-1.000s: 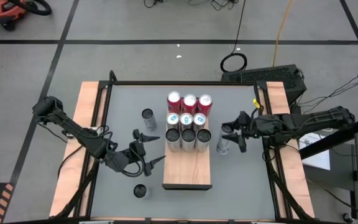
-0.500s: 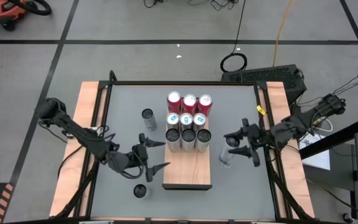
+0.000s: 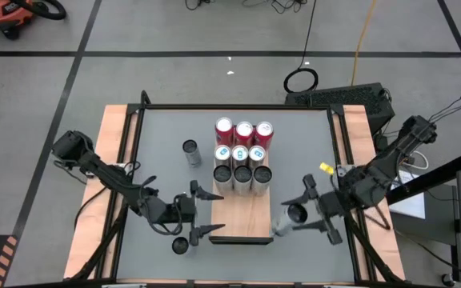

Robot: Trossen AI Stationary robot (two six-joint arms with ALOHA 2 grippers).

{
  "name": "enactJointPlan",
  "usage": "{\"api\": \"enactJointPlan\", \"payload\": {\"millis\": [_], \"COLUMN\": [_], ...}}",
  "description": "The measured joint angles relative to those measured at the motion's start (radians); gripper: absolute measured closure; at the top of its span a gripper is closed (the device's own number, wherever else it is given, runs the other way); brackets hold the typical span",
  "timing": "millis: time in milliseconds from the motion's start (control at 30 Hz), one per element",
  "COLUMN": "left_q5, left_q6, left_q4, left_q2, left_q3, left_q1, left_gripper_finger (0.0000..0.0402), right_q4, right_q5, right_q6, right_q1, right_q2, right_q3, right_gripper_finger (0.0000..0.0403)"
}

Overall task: Place canned beverage on shelf
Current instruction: Put the top right white soda can on the shelf aligned with the other white soda can

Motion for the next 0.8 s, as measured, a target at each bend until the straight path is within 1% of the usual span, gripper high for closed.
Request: {"api": "enactJointPlan", "payload": {"millis": [267, 400, 533, 600, 667, 700, 800], "left_q5": [0.080, 0.107, 0.147, 0.177, 0.183, 0.183, 0.184], "left_q6": [0.027, 0.030, 0.030, 0.025, 0.024, 0.024, 0.024], "left_q4": [0.142, 0.139, 0.137, 0.137, 0.133, 0.132, 0.130], "left_q2": [0.065, 0.078, 0.085, 0.085, 0.085, 0.085, 0.085], "left_q3": [0.002, 0.020, 0.028, 0.029, 0.029, 0.029, 0.029], "left_q1": [0.000, 0.000, 0.000, 0.000, -0.001, -0.003, -0.005], "left_gripper_finger": [0.0027, 0.0027, 0.0027, 0.0027, 0.0027, 0.0027, 0.0027], "right_q4": [0.224, 0.317, 0.409, 0.441, 0.458, 0.462, 0.502], "right_q5": [-0.003, -0.003, -0.007, -0.006, -0.007, -0.015, -0.085], "right_q6": [-0.350, -0.463, -0.515, -0.522, -0.523, -0.523, -0.515], "right_q1": [0.021, 0.018, -0.004, -0.021, -0.038, -0.047, -0.080], "right_q2": [0.164, 0.232, 0.289, 0.312, 0.332, 0.339, 0.358], "right_q3": [0.053, 0.061, 0.069, 0.070, 0.070, 0.070, 0.070], "right_gripper_finger": [0.0215, 0.0215, 0.0215, 0.0215, 0.0215, 0.0215, 0.0215]}}
